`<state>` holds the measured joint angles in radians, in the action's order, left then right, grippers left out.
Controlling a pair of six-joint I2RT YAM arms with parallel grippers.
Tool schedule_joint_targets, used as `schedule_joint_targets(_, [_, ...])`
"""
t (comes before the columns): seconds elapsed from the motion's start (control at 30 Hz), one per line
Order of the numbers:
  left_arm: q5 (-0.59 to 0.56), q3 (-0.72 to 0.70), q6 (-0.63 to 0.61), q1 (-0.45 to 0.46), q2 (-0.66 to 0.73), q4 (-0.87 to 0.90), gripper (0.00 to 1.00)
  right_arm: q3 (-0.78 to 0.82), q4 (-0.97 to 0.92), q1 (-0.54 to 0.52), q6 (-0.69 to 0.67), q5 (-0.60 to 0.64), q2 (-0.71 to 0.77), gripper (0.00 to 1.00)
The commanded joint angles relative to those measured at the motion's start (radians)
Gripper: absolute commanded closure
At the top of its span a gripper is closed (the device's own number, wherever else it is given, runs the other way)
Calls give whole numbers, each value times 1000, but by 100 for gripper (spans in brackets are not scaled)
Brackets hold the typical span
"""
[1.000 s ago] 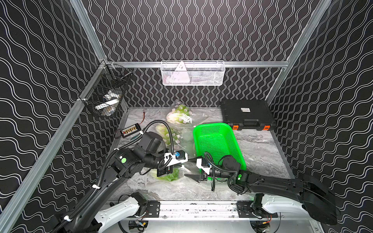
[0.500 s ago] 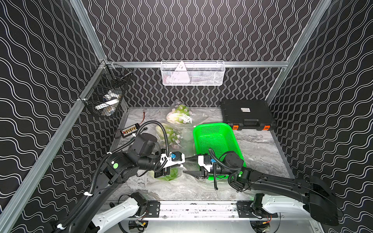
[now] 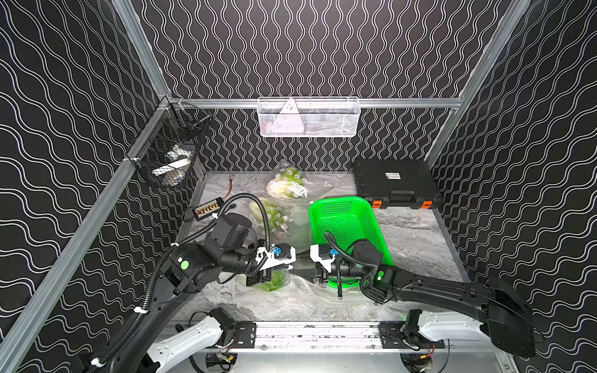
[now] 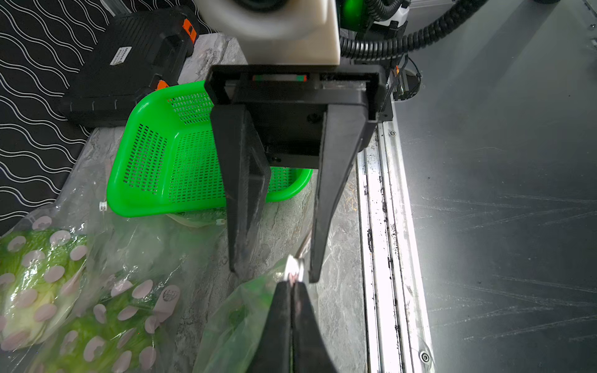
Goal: Open the zip-top bag and take out the chinese cabbages
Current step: Unzip the zipper on the zipper food storage bag.
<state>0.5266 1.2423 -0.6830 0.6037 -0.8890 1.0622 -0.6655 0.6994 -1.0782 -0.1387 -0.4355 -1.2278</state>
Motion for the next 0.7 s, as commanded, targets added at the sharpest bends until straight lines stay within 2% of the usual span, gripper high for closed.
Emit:
schedule_joint_targets(0.0, [19, -2, -29, 0, 2, -2, 100, -11, -11, 0, 19, 9, -2, 62])
schedule_joint_targets(0.67, [-8, -1, -19, 0, 16, -10, 100, -12, -18, -2, 47, 27, -5, 73])
